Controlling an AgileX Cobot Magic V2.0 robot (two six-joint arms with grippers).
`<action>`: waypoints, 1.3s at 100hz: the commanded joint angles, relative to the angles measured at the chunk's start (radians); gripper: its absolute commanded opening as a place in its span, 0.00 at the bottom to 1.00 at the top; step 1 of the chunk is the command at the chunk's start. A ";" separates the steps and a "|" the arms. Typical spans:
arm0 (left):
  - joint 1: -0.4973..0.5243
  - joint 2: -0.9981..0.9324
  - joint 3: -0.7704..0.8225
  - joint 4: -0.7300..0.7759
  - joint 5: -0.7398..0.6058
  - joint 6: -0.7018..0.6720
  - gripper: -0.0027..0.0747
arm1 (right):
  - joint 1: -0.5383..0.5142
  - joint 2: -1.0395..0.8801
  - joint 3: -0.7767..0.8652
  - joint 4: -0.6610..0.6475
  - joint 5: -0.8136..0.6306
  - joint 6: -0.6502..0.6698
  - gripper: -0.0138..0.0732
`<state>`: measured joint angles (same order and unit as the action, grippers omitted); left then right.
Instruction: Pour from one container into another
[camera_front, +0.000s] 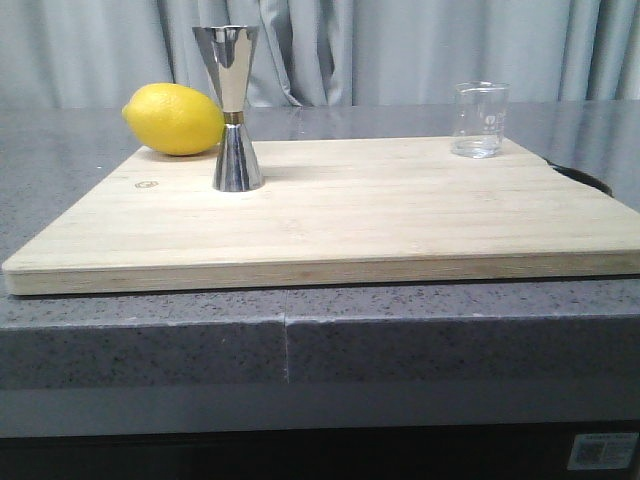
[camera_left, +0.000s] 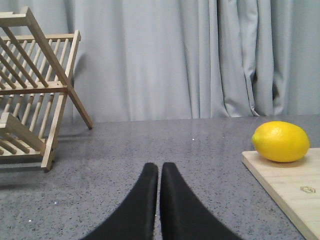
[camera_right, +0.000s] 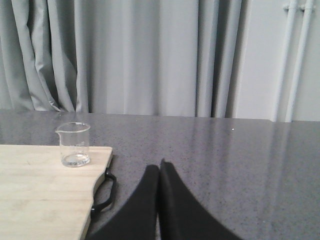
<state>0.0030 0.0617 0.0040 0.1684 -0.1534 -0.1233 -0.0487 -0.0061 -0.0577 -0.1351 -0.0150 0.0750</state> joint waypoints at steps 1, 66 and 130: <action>-0.008 0.010 0.028 -0.004 -0.073 -0.008 0.01 | 0.000 -0.022 0.005 0.028 -0.101 -0.015 0.10; -0.008 0.010 0.028 -0.004 -0.073 -0.008 0.01 | 0.000 -0.022 0.078 0.109 -0.144 -0.012 0.10; -0.008 0.010 0.028 -0.004 -0.073 -0.008 0.01 | 0.000 -0.022 0.078 0.109 -0.116 -0.012 0.10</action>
<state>0.0030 0.0617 0.0040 0.1684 -0.1529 -0.1233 -0.0487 -0.0099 0.0169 -0.0253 -0.0619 0.0710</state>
